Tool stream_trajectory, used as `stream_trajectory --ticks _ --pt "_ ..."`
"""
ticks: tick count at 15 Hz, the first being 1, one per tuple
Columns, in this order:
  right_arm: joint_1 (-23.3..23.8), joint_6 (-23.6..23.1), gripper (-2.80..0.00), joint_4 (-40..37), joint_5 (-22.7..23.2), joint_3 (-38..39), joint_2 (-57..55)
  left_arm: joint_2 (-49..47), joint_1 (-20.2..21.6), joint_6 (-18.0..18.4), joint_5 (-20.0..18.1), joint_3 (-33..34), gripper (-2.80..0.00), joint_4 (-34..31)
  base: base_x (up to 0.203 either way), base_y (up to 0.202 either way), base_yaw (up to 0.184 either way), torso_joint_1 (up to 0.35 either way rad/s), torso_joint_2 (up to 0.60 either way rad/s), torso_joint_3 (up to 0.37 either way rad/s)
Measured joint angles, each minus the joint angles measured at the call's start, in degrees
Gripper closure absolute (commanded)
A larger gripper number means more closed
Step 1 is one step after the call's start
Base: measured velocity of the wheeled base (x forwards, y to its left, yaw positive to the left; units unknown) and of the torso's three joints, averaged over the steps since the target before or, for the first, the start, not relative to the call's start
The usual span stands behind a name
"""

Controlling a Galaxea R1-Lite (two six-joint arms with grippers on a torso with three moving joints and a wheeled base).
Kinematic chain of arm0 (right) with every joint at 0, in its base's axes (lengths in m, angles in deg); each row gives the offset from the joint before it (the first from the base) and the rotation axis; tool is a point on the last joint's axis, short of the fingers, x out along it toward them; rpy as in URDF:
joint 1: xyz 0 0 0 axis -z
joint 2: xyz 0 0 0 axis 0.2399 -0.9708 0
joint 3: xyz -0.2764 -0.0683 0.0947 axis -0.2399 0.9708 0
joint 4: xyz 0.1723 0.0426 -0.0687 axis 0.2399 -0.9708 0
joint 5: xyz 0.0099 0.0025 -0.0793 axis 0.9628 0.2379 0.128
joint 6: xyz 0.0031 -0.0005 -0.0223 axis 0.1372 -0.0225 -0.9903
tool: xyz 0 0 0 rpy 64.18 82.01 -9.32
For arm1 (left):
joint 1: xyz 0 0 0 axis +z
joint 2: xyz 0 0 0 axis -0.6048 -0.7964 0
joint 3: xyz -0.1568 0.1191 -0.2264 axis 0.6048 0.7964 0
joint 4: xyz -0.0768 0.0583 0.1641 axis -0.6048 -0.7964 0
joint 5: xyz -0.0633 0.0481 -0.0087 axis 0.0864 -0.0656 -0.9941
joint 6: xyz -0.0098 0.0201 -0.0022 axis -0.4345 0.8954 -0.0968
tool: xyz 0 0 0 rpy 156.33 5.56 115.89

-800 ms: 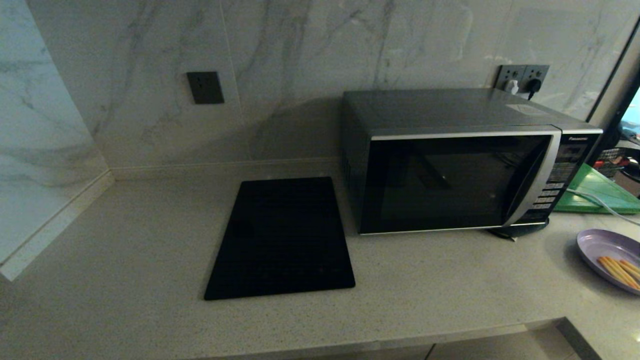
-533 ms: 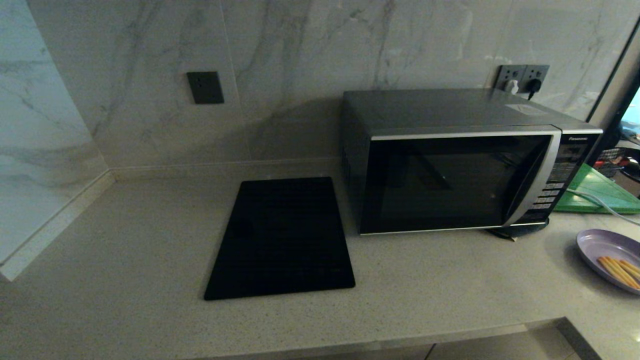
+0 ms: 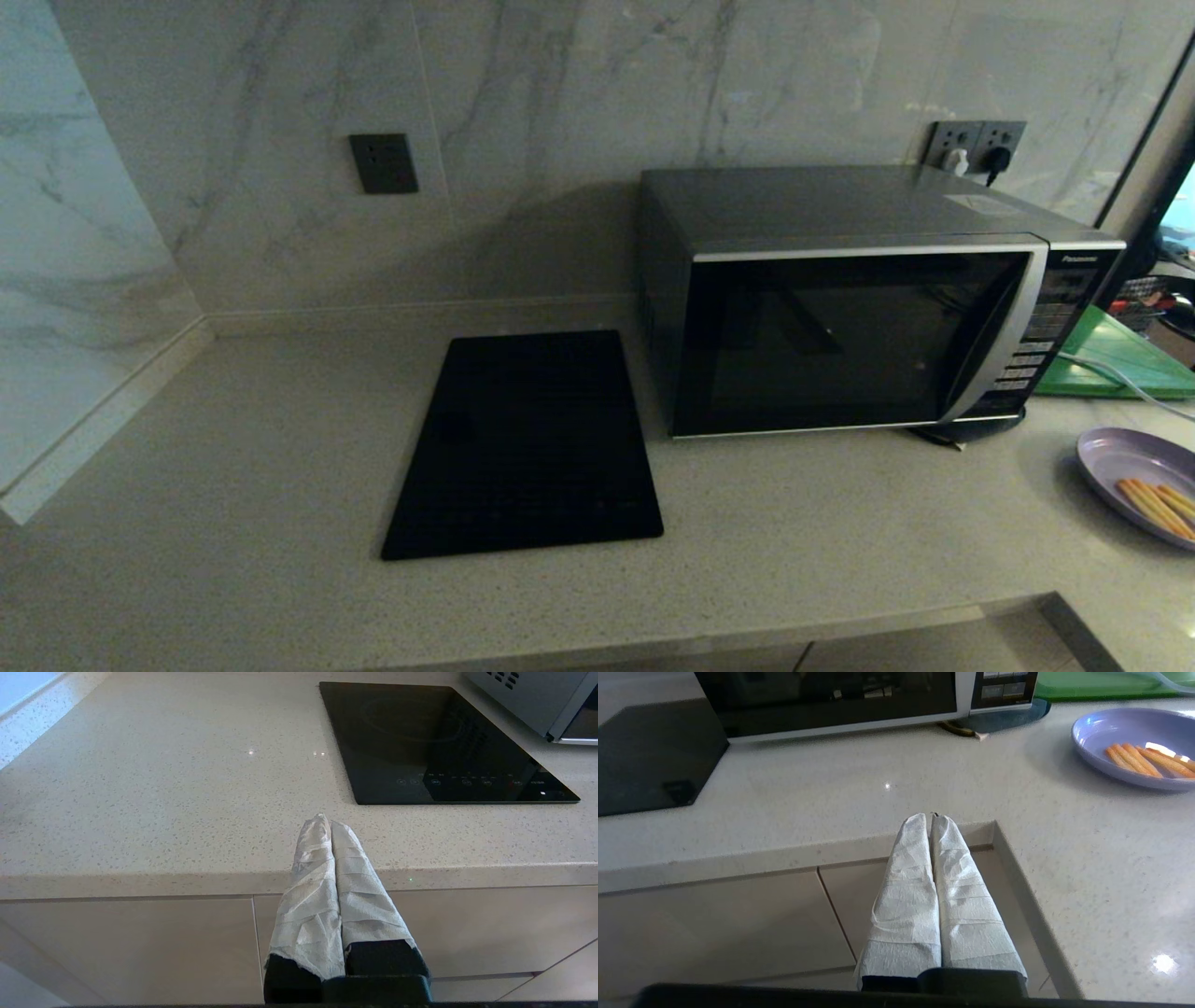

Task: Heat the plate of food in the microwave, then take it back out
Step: Open the microwave oven

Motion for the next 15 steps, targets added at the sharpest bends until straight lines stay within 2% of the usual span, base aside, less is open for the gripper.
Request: stream_trajectory --ticks 3,7,11,13,15 --pt "0.00 -0.06 0.00 -5.45 0.09 -6.70 -0.21 0.00 0.00 0.00 0.00 0.00 0.00 -0.01 0.000 0.000 0.000 0.000 0.00 0.000" --pt "0.00 -0.11 0.00 -14.56 0.09 -21.26 -3.94 0.00 0.00 0.00 -0.02 0.00 0.00 -0.01 0.000 0.000 0.000 0.000 0.00 0.000" --pt "0.77 -1.05 0.00 -27.47 -2.64 -34.96 -11.64 0.00 0.00 0.00 0.00 0.00 0.00 0.00 0.000 0.000 0.000 0.000 0.00 0.000" --pt "3.37 -1.74 0.00 -30.29 -3.74 -41.16 -16.77 0.00 0.00 0.02 -0.02 0.00 0.00 0.00 0.000 0.000 0.000 0.000 0.00 0.000" --pt "9.44 -3.14 0.00 -32.58 -4.18 -47.14 -22.22 0.00 0.00 0.02 0.00 0.00 0.00 0.00 0.000 0.000 0.000 0.000 0.00 0.000"
